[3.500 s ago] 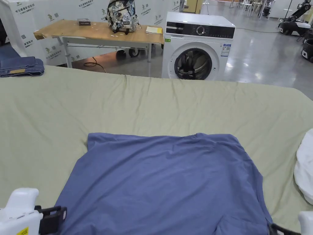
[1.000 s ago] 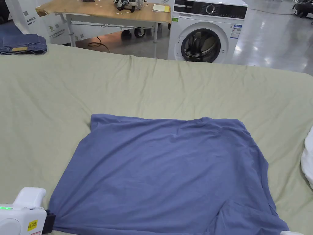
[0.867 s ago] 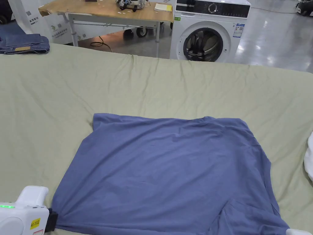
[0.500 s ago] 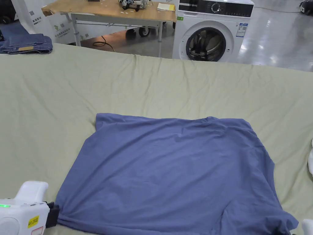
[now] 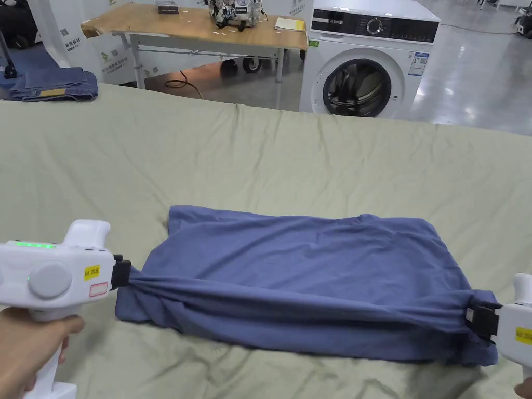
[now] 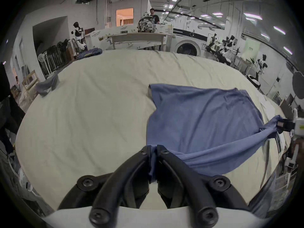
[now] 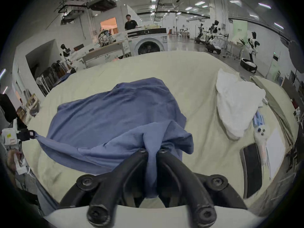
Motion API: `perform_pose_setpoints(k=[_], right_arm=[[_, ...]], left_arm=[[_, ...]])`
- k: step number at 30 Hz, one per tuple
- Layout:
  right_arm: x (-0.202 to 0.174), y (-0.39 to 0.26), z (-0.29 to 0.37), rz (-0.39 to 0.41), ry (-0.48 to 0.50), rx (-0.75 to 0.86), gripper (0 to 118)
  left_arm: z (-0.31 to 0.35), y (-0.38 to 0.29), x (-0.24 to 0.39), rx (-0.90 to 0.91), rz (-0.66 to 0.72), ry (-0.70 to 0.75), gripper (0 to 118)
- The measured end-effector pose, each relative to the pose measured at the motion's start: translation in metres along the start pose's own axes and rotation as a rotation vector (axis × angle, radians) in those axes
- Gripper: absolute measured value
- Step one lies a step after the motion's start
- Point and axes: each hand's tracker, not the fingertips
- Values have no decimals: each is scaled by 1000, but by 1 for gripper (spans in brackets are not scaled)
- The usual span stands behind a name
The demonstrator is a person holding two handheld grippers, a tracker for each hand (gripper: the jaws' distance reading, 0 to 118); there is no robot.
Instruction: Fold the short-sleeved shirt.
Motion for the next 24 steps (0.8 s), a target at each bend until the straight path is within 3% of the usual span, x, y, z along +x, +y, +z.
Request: perform_pose_setpoints(k=[11,14,16,17,18,20,21,24], right_arm=[[-4,25,-84,15,-47,-74,6],[-4,25,-96,37,-72,-92,17],[-4,26,-98,45,-86,-95,34],[-5,26,-97,50,-98,-89,52],[-3,27,-98,55,-110,-66,62],[-5,28,-87,58,-111,10,67],[-7,29,-79,60,-96,49,67],[-11,30,-66,65,-66,147,67]], left_arm=[[-71,40,6,-86,-1,13,1],[-88,36,5,-127,-2,20,1],[-93,33,3,-135,7,20,2],[-92,32,2,-135,7,21,10],[-89,31,3,-121,6,27,22],[-81,30,4,-77,0,25,63],[-76,29,4,-51,6,15,73],[-59,28,7,27,34,-24,75]])
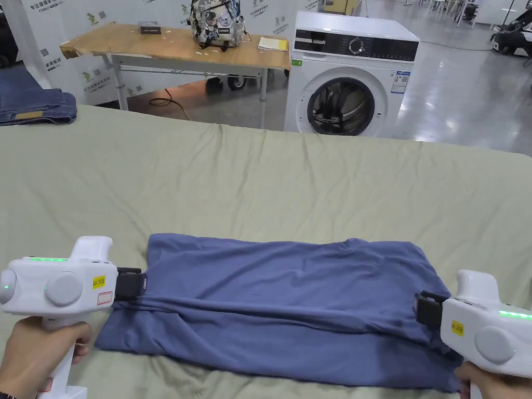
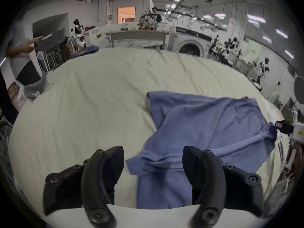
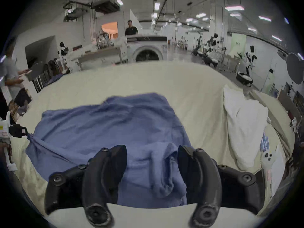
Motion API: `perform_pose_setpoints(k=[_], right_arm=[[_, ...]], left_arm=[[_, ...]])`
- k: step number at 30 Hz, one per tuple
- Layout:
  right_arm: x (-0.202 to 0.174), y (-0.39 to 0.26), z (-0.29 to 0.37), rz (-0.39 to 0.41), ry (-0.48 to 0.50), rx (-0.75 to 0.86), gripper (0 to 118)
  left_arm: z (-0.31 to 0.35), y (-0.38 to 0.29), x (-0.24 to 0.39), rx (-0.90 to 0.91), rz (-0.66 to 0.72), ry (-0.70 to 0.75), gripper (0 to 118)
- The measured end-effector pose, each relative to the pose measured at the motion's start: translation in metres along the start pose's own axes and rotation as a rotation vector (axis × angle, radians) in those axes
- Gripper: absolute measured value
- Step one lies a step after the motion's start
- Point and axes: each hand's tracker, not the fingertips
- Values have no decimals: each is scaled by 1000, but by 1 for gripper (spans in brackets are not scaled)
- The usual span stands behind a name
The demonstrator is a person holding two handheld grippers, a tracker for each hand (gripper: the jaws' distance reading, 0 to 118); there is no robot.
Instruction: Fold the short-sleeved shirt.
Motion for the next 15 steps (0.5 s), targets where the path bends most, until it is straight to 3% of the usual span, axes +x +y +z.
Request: perform_pose_setpoints(k=[4,6,7,9,10,12,15], right_arm=[[-22,-4,29,25,24,127,64],[-36,-9,41,50,1,178,31],[-42,-11,46,50,0,193,12],[-48,-16,55,28,20,227,3],[-52,-19,61,13,34,242,0],[-58,-23,70,7,21,267,0],[-65,-28,83,21,24,303,0]], left_arm=[[26,-6,14,107,-23,-9,75],[41,-12,23,173,-48,-16,72],[47,-17,28,208,-62,-7,62],[59,-25,37,250,-94,41,18],[64,-30,40,273,-102,58,8],[67,-37,33,283,-88,33,0],[79,-47,30,308,-76,52,0]])
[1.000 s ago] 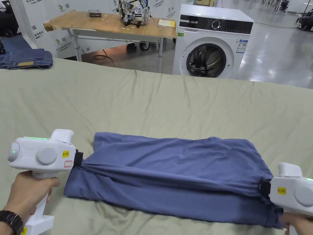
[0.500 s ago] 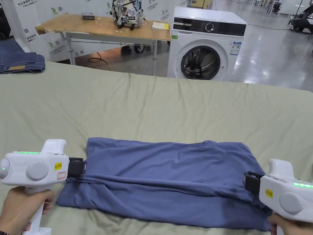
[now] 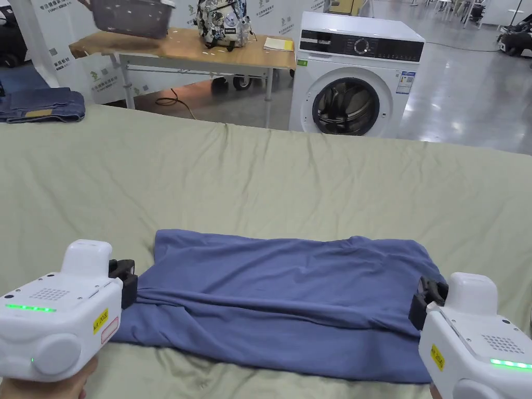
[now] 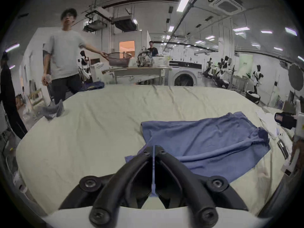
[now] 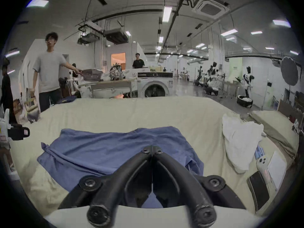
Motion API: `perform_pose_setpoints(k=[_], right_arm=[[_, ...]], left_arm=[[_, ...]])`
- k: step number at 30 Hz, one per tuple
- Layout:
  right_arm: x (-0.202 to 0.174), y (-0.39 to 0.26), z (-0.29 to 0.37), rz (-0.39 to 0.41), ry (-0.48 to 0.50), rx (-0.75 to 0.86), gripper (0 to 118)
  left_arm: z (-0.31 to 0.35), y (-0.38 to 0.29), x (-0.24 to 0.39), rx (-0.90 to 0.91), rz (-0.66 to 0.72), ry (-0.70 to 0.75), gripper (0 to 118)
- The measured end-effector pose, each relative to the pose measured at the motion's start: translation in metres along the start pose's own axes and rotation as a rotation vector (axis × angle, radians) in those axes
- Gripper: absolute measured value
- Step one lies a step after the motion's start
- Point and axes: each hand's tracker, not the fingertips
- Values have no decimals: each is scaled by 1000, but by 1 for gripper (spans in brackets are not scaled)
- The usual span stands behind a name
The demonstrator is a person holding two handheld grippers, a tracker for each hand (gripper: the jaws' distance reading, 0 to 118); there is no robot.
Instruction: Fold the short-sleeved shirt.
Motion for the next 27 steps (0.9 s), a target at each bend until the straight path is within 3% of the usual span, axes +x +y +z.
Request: perform_pose_setpoints(k=[4,12,14,15,17,19,20,23,25,27], right_arm=[[-5,-2,11,11,9,6,0],[0,-14,11,18,6,-47,0],[3,-18,9,15,1,-65,0],[6,-21,9,13,-3,-72,0],[8,-24,7,17,-13,-90,0],[12,-28,7,19,-24,-101,0],[14,-29,7,18,-26,-106,0],[18,-33,8,19,-37,-121,0],[20,-35,8,20,-41,-131,0],[23,-36,10,24,-47,-141,0]], left_arm=[[0,-7,-19,-62,20,32,0],[-65,-8,-75,-399,139,-63,0],[-65,-6,-63,-431,133,-50,0],[-74,-6,-64,-487,134,-74,12],[-80,-6,-57,-540,127,-60,47],[-91,-11,-52,-596,122,-48,61],[-95,-14,-50,-628,122,-52,78],[-101,-23,-37,-665,111,-19,79],[-98,-28,-25,-656,33,13,79],[-90,-29,-10,-635,-18,66,72]])
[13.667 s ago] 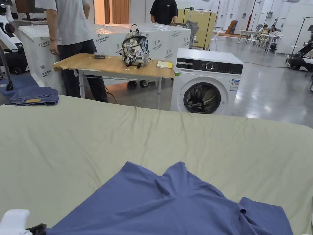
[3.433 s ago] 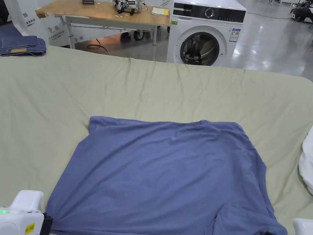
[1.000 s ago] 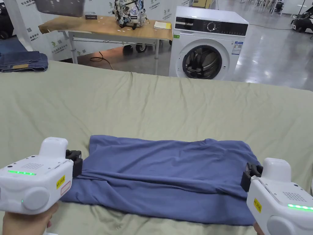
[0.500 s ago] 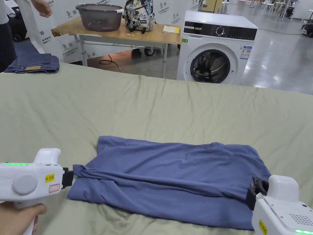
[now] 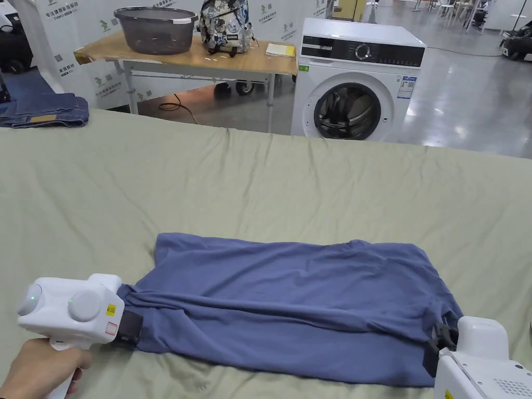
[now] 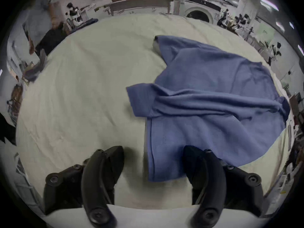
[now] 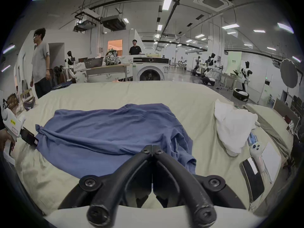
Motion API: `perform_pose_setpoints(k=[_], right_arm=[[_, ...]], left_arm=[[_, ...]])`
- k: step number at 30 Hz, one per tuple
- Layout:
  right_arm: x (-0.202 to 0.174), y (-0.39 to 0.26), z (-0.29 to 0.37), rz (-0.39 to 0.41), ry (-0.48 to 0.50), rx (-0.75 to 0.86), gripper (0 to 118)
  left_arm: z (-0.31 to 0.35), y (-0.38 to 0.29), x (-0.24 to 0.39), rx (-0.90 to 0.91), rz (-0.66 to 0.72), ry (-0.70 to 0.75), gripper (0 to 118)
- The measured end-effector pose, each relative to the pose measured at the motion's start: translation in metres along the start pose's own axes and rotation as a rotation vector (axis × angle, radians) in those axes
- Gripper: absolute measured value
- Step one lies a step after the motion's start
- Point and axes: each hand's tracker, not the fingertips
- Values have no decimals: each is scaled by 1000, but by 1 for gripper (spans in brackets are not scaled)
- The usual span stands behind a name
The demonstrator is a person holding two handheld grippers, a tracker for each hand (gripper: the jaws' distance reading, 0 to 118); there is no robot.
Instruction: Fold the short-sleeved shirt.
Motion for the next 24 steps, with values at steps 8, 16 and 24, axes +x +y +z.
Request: perform_pose_setpoints(k=[8,16,24], right_arm=[[25,-1,0,-17,-18,-30,0],[85,11,-20,-69,3,-169,55],[89,-5,-78,-29,51,-387,71]], left_arm=[[3,-7,-7,33,-11,-68,2],[34,-17,-17,117,0,-99,2],[39,-20,-17,145,-1,-100,2]])
